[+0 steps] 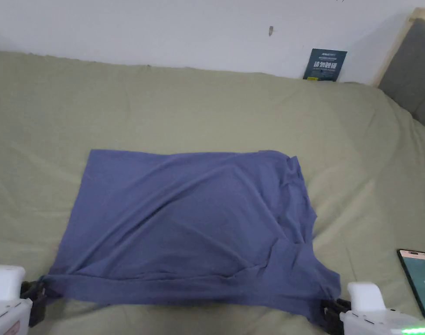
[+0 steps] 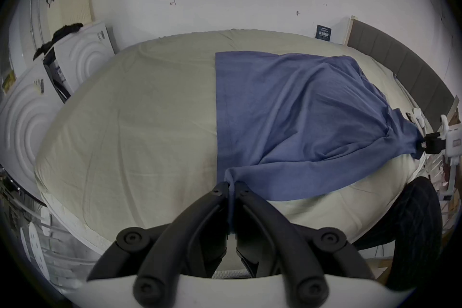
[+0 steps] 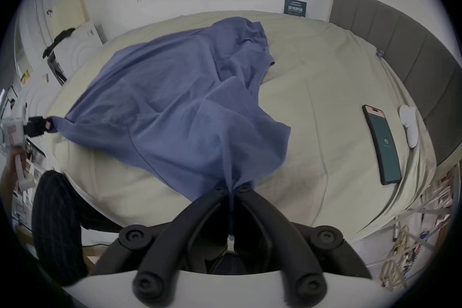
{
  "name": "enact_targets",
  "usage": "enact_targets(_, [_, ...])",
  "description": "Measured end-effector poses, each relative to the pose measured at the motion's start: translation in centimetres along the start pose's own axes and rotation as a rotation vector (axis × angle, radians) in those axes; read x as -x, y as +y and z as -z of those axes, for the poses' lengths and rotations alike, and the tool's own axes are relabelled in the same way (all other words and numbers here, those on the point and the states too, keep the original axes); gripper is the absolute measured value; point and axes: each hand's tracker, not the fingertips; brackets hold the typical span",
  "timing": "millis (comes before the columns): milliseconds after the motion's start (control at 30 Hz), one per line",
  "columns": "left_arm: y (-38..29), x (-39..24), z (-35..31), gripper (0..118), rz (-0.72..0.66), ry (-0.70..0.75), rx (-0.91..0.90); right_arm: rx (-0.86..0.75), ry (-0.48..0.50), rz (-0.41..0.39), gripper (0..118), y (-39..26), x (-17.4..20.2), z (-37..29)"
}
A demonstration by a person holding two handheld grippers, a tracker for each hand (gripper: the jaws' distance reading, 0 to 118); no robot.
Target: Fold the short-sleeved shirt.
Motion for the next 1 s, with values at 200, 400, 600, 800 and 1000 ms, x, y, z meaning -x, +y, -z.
enact_targets(200, [-0.1,1.6,0.7,2,-0.020,-0.019,-0.001,-0.061,0.051,0.092,3,1.2,-0.6,-1.7])
enact_targets(400, [1.8,3.0,-2.1,1,-0.076,-0.077,-0.037,-0.152,0.115,0.123,3,3.2,-1.5,-5.1])
enact_targets(600, [5.0,3.4,-5.5,1,-0.050,-0.105,-0.116,-0.243,0.139,0.153,3,6.3,-3.5,-8.1])
enact_targets(800, [6.6,2.4,-4.7,1,-0.042,-0.112,-0.143,-0.272,0.144,0.153,3,7.9,-2.8,-8.3])
enact_targets(1000, [9.6,2.0,-2.6,1,-0.064,-0.128,-0.132,-0.283,0.136,0.105,3,11.4,-1.9,-6.6])
